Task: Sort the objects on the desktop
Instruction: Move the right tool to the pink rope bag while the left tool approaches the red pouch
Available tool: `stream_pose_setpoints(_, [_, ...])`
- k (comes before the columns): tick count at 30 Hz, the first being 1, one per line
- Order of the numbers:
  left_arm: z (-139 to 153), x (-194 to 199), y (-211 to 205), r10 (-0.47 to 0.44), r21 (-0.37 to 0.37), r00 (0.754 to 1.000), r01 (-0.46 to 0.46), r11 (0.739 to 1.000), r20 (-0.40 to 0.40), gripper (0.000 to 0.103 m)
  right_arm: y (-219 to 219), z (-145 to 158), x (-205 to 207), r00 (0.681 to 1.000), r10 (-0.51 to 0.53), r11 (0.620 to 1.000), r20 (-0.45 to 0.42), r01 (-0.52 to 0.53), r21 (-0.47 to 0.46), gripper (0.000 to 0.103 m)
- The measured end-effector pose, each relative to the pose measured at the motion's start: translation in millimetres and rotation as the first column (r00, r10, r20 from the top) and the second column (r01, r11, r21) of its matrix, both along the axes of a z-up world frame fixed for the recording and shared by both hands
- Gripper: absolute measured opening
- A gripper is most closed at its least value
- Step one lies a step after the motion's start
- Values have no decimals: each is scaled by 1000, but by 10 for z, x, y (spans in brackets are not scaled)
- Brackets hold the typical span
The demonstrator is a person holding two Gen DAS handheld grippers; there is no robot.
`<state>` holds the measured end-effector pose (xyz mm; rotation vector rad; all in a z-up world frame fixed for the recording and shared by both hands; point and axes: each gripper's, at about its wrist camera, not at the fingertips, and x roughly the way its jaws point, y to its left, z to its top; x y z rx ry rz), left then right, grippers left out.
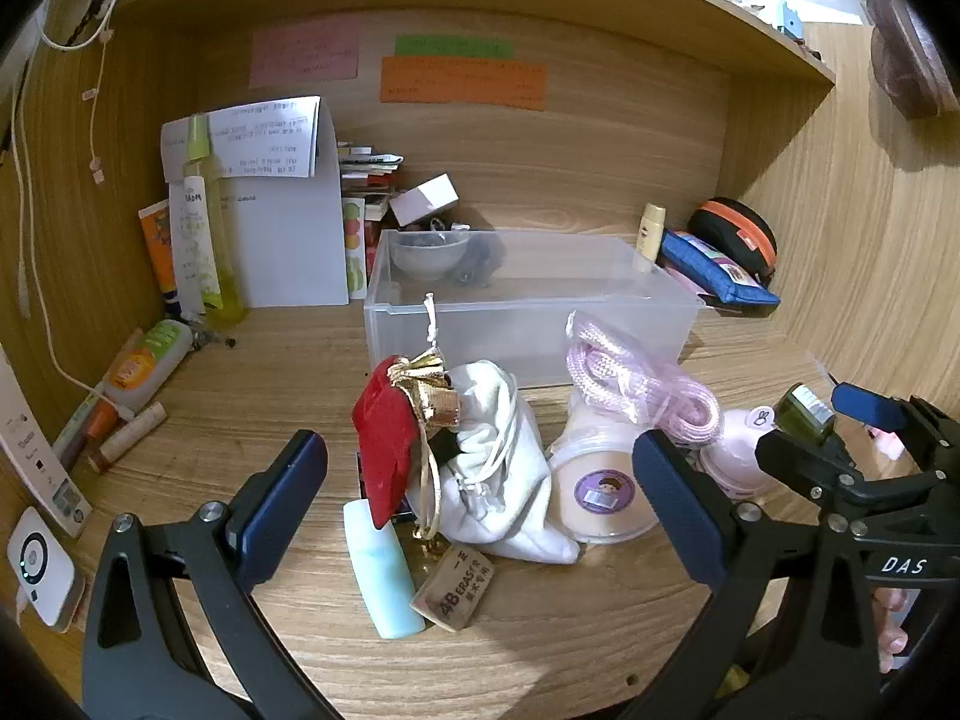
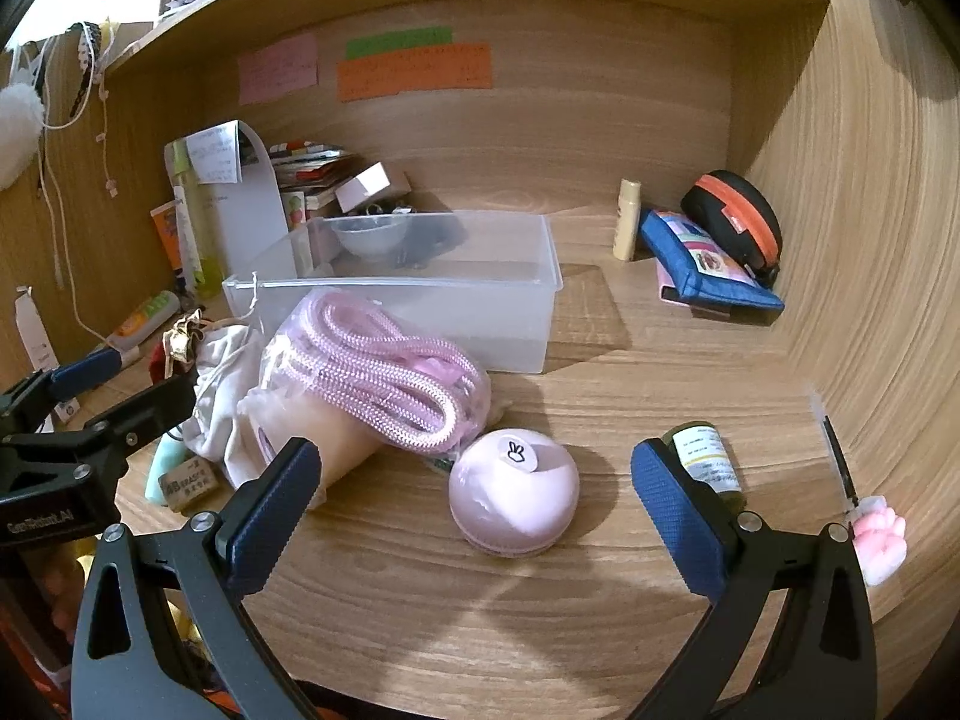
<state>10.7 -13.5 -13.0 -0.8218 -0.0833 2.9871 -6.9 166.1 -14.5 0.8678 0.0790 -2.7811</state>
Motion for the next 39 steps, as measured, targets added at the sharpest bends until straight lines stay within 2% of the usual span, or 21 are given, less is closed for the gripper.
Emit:
stream_pose_setpoints(16, [-55, -44, -89, 5, 29, 1000, -6, 1000, 25, 103, -7, -21, -53, 1000, -4, 1000, 11, 4, 3, 103])
stream_pose_setpoints(22, [-76, -100, -105, -6, 36, 999, 4, 999, 46, 103, 46, -42, -86, 1000, -23, 1000, 13, 23, 21, 103])
stream_pose_setpoints(27, [-61, -88, -217, -43, 41, 998, 41, 998, 52, 103, 141, -49, -109, 999, -38, 999, 20, 38, 2, 103])
stream_pose_setpoints(35, [-26, -78, -679, -33, 108, 997, 25, 994, 75, 103, 280, -137, -194, 998, -40, 999, 49, 41, -15, 103])
stream_pose_setpoints(39, [-48, -201, -819, -80, 170, 990, 59, 984, 117, 103, 306, -111, -294, 998, 1, 1000, 66, 1, -31, 103])
